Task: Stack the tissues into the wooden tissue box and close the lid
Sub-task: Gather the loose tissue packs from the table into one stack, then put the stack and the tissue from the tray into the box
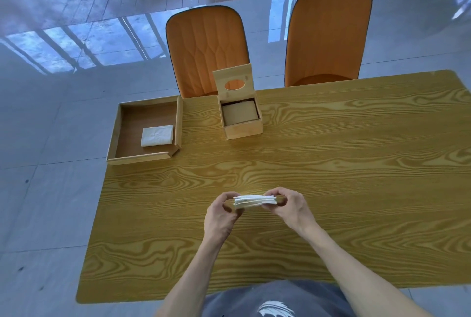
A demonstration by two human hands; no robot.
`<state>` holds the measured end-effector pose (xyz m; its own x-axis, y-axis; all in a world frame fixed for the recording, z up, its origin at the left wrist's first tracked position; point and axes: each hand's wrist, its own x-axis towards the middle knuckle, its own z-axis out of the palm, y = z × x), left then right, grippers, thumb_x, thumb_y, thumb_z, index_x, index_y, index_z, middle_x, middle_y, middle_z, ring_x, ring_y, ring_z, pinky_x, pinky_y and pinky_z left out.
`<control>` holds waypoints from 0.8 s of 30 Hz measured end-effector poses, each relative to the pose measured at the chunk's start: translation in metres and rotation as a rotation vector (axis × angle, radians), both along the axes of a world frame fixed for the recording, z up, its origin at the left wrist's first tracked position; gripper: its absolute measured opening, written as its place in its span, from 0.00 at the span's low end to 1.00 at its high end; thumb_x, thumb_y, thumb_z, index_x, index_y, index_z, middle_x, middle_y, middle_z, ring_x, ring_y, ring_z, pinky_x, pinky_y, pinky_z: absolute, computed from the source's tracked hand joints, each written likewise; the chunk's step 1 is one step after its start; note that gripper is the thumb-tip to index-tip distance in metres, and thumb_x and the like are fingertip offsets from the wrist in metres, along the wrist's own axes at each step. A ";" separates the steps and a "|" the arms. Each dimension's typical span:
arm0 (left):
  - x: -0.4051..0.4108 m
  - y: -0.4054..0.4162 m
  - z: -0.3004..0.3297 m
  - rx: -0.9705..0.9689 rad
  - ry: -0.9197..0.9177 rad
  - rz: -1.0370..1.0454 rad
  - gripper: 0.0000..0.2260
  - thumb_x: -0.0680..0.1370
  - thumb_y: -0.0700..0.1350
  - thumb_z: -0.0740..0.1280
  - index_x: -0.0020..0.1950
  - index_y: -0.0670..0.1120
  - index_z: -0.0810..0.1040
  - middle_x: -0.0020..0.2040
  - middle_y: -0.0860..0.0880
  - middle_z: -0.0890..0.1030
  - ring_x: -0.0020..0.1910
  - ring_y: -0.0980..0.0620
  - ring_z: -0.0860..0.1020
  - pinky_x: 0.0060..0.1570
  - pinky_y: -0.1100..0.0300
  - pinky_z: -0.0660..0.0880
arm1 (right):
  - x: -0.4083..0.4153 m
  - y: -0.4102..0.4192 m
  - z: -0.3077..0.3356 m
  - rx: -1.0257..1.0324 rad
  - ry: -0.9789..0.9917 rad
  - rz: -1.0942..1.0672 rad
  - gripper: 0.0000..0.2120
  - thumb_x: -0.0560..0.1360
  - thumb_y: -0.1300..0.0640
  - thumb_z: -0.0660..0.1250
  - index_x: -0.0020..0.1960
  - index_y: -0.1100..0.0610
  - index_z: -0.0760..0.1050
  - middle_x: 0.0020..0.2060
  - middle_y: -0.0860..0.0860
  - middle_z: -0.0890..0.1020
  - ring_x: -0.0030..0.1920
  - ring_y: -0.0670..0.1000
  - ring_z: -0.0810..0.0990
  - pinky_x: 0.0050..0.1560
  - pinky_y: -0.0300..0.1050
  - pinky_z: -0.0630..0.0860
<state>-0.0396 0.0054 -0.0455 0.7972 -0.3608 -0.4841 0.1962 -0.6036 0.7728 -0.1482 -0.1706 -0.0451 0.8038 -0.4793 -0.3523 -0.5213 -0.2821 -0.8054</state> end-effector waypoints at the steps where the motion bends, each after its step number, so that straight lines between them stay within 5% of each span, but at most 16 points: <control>1: 0.000 0.001 0.000 0.003 0.015 -0.026 0.12 0.70 0.45 0.77 0.50 0.58 0.83 0.35 0.49 0.83 0.34 0.55 0.77 0.38 0.53 0.77 | 0.000 0.002 0.000 -0.020 0.019 0.012 0.13 0.68 0.53 0.78 0.51 0.47 0.82 0.46 0.42 0.85 0.40 0.47 0.83 0.49 0.49 0.80; 8: 0.006 -0.002 0.000 -0.100 0.073 -0.064 0.16 0.71 0.31 0.70 0.48 0.52 0.84 0.40 0.47 0.86 0.31 0.57 0.77 0.32 0.61 0.73 | 0.005 0.014 0.001 -0.035 0.006 -0.048 0.10 0.71 0.54 0.76 0.51 0.49 0.82 0.46 0.43 0.85 0.45 0.47 0.84 0.49 0.48 0.81; 15: 0.017 -0.001 0.000 -0.086 0.088 -0.112 0.21 0.71 0.33 0.69 0.55 0.56 0.80 0.55 0.56 0.83 0.40 0.54 0.84 0.38 0.65 0.75 | 0.009 0.017 -0.002 -0.019 0.000 -0.062 0.17 0.71 0.56 0.75 0.59 0.49 0.79 0.51 0.43 0.83 0.50 0.46 0.82 0.53 0.45 0.79; 18: 0.019 -0.001 -0.004 -0.115 0.079 -0.095 0.19 0.72 0.31 0.68 0.52 0.55 0.82 0.53 0.53 0.85 0.38 0.55 0.82 0.38 0.62 0.77 | 0.009 0.019 -0.005 -0.003 -0.018 -0.095 0.11 0.73 0.58 0.74 0.55 0.50 0.81 0.44 0.44 0.85 0.40 0.42 0.81 0.45 0.42 0.78; 24: 0.024 -0.005 0.000 -0.157 0.055 -0.082 0.19 0.71 0.31 0.67 0.51 0.54 0.83 0.45 0.56 0.86 0.33 0.59 0.79 0.32 0.64 0.74 | 0.014 0.020 -0.008 0.070 -0.020 -0.106 0.12 0.74 0.59 0.73 0.55 0.47 0.80 0.44 0.45 0.85 0.39 0.42 0.82 0.44 0.41 0.79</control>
